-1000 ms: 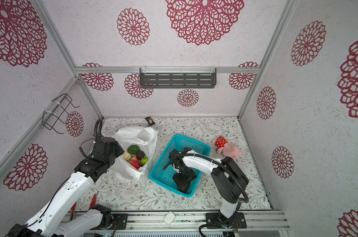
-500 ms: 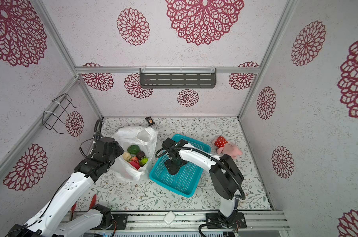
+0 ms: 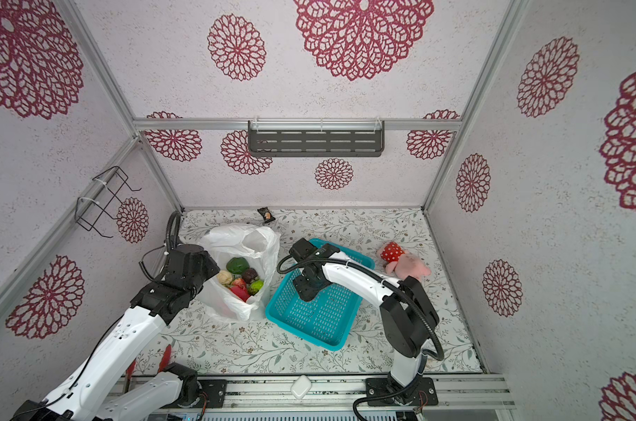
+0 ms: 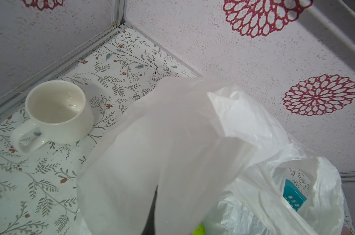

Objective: Place the fruits into the plastic bag
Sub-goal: Pick up the fruit from the bin, then place the fruit in the plastic bag.

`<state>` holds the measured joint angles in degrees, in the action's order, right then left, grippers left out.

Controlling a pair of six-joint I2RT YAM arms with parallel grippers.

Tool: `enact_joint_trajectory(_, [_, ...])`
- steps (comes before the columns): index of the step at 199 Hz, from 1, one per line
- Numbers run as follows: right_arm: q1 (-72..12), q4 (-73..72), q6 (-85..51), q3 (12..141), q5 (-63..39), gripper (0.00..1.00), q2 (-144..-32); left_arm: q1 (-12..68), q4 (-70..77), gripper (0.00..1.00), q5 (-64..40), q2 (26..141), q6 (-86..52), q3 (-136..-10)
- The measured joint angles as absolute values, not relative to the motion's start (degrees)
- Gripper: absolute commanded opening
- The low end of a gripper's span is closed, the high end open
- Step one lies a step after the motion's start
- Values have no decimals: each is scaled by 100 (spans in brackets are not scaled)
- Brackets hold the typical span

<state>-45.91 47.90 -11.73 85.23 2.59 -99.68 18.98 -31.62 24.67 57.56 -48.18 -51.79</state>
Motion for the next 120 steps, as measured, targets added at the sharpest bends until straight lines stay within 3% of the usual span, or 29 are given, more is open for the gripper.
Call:
enact_joint_trajectory(57, [-4934,4720,-915,10333,-336,63,-10213,1898,-3164,0,2388,5686,-4803,-5179])
enact_joint_trajectory(104, [-5304,4906,-550,12151,-1310,66,-11887,1898,-3164,0,2276,5686,-4814,-5186])
enact_joint_trajectory(120, [-5360,4978,-545,12707,-1680,71,-12468,1898,-3179,0,2252,5693,-4821,-5221])
